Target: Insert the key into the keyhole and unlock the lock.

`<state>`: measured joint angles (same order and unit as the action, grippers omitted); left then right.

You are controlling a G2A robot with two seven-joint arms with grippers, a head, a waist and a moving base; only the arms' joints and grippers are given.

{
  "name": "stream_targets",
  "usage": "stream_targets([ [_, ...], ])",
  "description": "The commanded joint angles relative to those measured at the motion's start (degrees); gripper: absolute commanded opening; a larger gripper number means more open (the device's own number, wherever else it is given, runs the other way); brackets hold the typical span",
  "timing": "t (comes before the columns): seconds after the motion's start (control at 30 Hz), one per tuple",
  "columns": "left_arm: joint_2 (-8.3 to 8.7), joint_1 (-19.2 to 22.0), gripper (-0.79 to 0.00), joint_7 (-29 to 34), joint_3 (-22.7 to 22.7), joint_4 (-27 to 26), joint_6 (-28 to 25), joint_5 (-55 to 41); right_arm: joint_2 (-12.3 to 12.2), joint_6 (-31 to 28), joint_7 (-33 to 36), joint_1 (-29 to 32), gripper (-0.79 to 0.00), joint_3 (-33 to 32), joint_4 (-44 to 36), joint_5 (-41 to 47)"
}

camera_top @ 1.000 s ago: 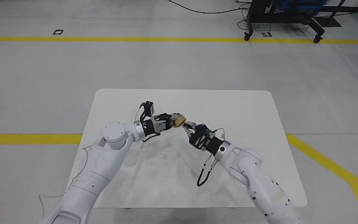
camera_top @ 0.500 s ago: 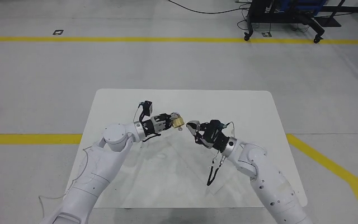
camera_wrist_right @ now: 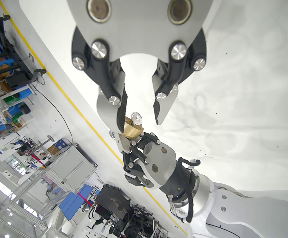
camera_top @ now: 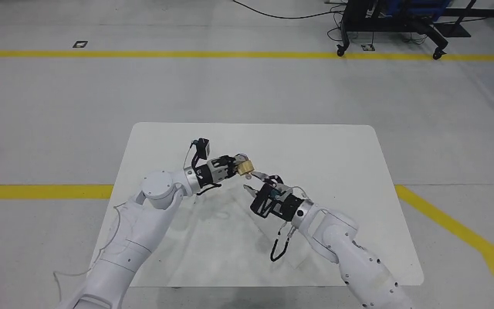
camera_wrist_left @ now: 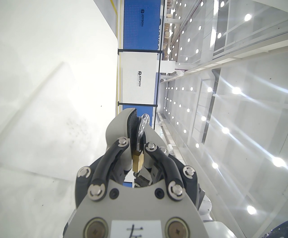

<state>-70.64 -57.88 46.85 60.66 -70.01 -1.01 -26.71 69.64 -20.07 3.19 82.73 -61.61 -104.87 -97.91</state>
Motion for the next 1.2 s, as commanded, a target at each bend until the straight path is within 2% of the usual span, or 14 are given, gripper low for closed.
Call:
stream_targets([
  [0.0, -0.02, 0.0, -0.785, 0.2, 0.0, -0.1, 0.0, 0.0, 0.1, 1.2, 1.0, -0.3, -0.514, 0.6, 0.0, -1.0],
  [0.1, -0.05, 0.0, -0.785, 0.4, 0.0, 0.0, -0.1, -0.1, 0.4, 2.4, 2.0, -1.0, -0.536, 1.8, 0.5, -1.3],
  [0.2, -0.05, -0.1, -0.785, 0.7, 0.2, 0.0, -0.1, -0.3, 0.7, 3.2, 2.4, -1.7, -0.665, 2.3, 1.5, -0.1],
  [0.27, -0.04, -0.1, -0.785, 0.8, 0.3, 0.0, -0.1, -0.3, 0.8, 3.1, 2.0, -2.0, -0.785, 2.1, 2.1, 1.8],
  [0.4, -0.06, -0.1, -0.785, 1.0, 0.4, -0.1, -0.3, -0.3, 0.9, 2.6, 0.9, -2.0, -0.785, 1.0, 3.1, 5.2],
  [0.53, -0.08, -0.1, -0.785, 1.3, 0.4, 0.0, -0.4, -0.2, 0.8, -0.5, -1.5, -2.0, -0.785, -0.8, 4.9, 11.3],
  [0.8, -0.08, -0.3, -0.785, 1.3, 0.6, -0.2, -1.3, 0.3, 0.6, -10.3, -6.0, -3.5, -0.785, -3.9, 11.3, 26.8],
  [0.97, -0.09, -0.4, -0.785, 1.2, 0.8, -0.3, -1.6, 0.5, 0.5, -12.0, -6.0, -4.3, -0.785, -4.4, 12.5, 28.1],
  [1.0, -0.10, -0.4, -0.785, 1.1, 0.8, -0.3, -1.6, 0.5, 0.4, -12.1, -6.0, -4.3, -0.754, -4.4, 12.4, 27.6],
  [1.03, -0.11, -0.5, -0.785, 1.1, 0.8, -0.3, -1.6, 0.4, 0.4, -12.1, -6.2, -4.3, -0.529, -4.6, 12.1, 26.9],
  [1.07, -0.11, -0.5, -0.785, 1.1, 0.9, -0.4, -1.6, 0.3, 0.3, -11.7, -6.2, -4.0, -0.529, -4.8, 12.2, 26.4],
  [1.1, -0.11, -0.5, -0.785, 1.0, 0.9, -0.3, -1.6, 0.4, 0.2, -11.5, -6.3, -3.7, 0.000, -5.0, 11.8, 26.4],
  [1.17, -0.12, -0.5, -0.785, 0.7, 1.0, -0.3, -1.5, 0.4, 0.0, -11.2, -6.8, -2.9, 0.000, -6.3, 11.5, 27.0],
])
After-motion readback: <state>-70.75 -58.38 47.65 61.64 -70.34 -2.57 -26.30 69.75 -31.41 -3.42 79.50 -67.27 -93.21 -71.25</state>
